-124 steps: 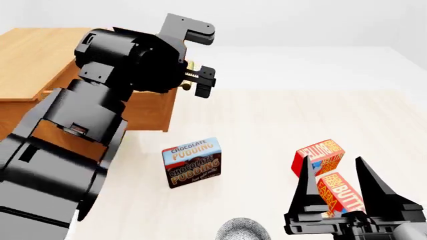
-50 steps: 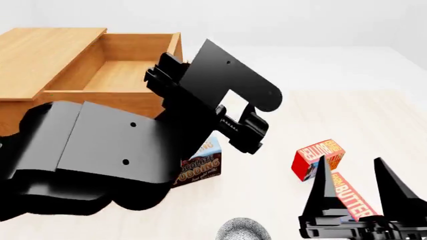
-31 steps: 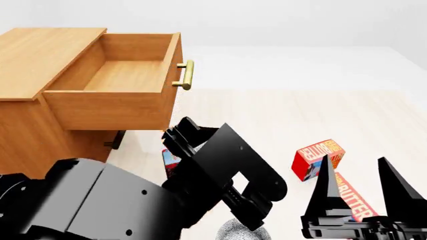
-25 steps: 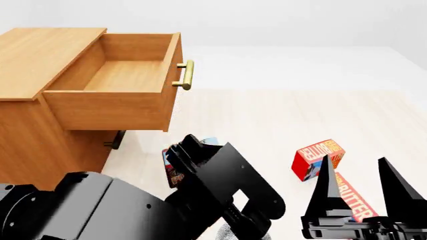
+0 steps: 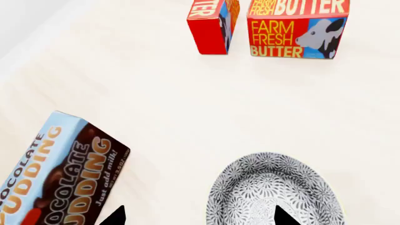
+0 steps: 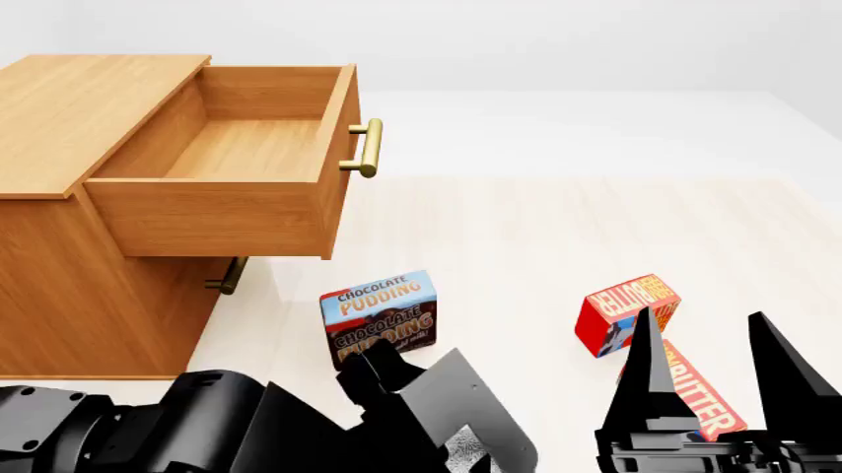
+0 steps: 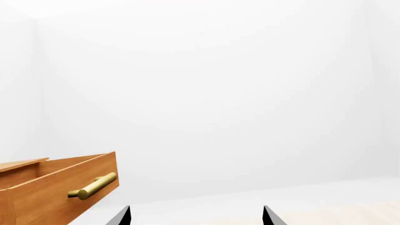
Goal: Put the bowl in the top drawer of the cabinet.
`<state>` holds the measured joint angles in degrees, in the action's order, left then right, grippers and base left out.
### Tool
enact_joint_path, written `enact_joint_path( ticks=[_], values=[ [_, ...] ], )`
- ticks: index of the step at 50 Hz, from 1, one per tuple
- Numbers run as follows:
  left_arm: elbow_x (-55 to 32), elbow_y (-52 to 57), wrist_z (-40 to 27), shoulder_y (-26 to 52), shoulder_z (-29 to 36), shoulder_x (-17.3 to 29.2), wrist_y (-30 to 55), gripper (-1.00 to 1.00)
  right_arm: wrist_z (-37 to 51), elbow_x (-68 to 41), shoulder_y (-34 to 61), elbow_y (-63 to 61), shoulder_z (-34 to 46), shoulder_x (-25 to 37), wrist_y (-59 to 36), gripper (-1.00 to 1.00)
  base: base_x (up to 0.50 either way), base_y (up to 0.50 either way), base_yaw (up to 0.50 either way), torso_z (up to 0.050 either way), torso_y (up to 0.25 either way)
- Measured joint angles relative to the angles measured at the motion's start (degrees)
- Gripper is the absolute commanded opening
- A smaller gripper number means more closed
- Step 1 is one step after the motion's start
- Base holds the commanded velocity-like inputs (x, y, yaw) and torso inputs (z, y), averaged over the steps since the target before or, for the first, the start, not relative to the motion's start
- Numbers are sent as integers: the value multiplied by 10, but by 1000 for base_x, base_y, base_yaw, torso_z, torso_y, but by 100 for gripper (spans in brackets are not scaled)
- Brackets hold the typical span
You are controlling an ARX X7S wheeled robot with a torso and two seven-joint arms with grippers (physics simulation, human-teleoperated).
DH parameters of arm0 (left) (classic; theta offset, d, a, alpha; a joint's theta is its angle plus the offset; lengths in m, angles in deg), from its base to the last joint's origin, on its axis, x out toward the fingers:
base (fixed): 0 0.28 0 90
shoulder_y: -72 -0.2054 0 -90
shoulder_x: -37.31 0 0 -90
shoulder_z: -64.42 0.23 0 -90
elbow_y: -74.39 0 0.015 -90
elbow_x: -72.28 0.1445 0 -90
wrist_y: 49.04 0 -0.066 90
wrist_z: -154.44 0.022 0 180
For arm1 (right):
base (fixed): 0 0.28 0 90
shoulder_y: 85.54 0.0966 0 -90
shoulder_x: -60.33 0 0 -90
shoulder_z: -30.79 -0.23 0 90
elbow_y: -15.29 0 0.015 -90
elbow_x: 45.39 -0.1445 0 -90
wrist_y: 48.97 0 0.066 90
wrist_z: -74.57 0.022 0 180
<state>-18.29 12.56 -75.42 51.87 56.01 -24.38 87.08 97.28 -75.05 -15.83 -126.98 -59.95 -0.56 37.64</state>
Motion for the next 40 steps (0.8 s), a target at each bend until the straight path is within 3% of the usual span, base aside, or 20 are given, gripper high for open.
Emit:
enact_joint_path(
  ticks=[40],
  values=[
    [-21, -173, 146, -5, -4, -28, -2, 100, 3, 7, -7, 1, 8, 3, 12, 100, 0, 0, 0, 0, 0]
  ],
)
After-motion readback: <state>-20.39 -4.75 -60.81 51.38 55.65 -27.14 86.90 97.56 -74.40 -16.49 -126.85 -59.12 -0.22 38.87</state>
